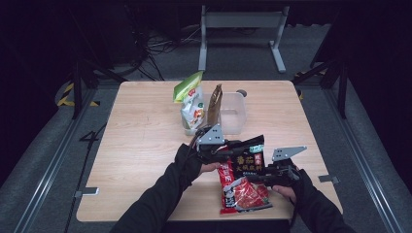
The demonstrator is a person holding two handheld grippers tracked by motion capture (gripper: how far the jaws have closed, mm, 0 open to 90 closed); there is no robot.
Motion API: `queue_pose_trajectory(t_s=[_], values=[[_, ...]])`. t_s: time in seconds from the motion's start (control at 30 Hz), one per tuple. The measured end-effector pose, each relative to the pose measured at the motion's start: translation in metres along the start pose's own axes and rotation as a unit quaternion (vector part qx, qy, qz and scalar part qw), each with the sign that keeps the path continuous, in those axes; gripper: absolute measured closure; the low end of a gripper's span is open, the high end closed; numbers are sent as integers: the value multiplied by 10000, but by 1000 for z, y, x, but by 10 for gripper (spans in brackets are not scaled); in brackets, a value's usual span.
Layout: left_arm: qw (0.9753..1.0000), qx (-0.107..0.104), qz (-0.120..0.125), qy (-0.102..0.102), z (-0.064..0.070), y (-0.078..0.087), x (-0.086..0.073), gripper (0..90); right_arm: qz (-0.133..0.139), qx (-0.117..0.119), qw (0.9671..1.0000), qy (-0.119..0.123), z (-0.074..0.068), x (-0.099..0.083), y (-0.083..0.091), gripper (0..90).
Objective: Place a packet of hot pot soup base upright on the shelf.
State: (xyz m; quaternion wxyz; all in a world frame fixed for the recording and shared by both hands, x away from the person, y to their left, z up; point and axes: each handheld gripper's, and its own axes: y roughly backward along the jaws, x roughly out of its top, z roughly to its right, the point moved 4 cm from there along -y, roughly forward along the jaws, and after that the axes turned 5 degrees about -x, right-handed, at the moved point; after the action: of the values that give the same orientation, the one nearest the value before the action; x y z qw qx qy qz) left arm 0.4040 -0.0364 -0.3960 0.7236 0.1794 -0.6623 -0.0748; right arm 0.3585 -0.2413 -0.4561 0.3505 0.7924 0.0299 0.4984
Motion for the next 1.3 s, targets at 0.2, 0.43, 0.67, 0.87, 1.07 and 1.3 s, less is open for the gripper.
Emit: queue_pose_trajectory(t_s=[0.2,0.43,0.67,0.87,1.07,1.3], values=[[9996,262,-71,124,-2,19,-2,437,35,-131,9999,62,-3,0,2,760],[9968,714,-223,287,1,45,-16,141,237,-221,9994,106,-7,0,7,789],[9894,1034,-964,346,2,67,-57,110,490,-471,9975,170,-8,3,15,804],[9790,1453,-1288,624,3,97,-94,59,720,-827,9933,356,-14,9,18,812],[9722,1764,-1304,820,8,128,-116,46,867,-1228,9877,432,-14,15,21,815],[9619,2106,-1266,1197,6,160,-141,44,1003,-1540,9819,450,-14,21,24,817]])
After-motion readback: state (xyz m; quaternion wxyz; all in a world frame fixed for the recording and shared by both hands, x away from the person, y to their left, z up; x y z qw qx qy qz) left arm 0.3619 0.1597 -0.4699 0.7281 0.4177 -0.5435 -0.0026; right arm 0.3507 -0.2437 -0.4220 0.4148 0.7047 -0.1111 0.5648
